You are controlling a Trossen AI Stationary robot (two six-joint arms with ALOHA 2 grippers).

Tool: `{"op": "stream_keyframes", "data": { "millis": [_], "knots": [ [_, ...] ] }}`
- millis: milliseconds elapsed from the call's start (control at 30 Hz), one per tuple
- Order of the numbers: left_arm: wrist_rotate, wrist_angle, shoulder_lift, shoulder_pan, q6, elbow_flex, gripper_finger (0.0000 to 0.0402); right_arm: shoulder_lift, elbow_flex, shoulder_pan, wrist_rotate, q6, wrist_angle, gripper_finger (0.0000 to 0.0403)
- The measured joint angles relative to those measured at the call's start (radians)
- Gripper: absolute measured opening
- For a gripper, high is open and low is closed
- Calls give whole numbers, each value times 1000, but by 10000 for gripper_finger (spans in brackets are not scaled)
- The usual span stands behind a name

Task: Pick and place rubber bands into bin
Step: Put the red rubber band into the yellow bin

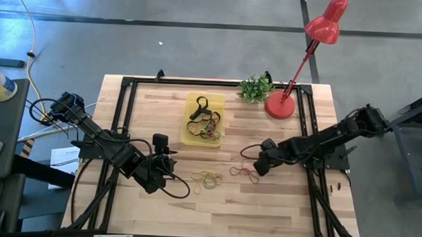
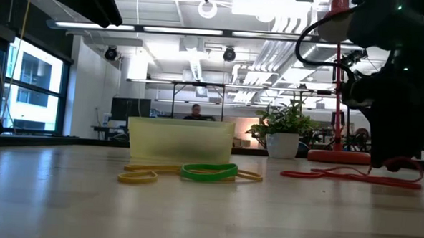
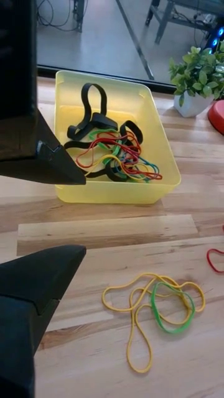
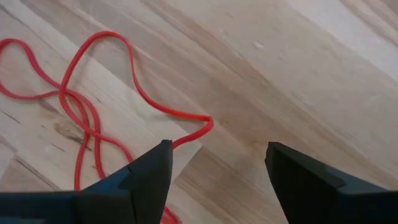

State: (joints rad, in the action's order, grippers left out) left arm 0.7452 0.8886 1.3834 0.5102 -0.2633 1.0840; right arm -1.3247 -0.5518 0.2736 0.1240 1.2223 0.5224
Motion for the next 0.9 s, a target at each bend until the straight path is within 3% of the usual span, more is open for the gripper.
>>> {"op": "stream_keyframes", "data": {
  "millis": [367, 433, 567, 667, 800, 900],
  "knots": [
    [0, -27, 0, 0, 2, 0, 156, 0, 0, -79, -31, -26, -15, 272],
    [0, -33, 0, 0, 5, 0, 156, 0, 0, -69, 74, -124, -85, 271],
    [6, -34, 2, 0, 5, 0, 156, 3, 15, 35, 478, -300, -306, 267],
    [-18, -33, 3, 0, -8, 0, 156, 4, 12, 87, 689, -275, -385, 261],
    [-46, -31, 9, 0, -30, 0, 156, 10, 45, 143, 780, -225, -472, 250],
    [-45, -29, 11, 0, -31, 0, 156, 10, 63, 167, 733, -207, -512, 243]
  ]
}}
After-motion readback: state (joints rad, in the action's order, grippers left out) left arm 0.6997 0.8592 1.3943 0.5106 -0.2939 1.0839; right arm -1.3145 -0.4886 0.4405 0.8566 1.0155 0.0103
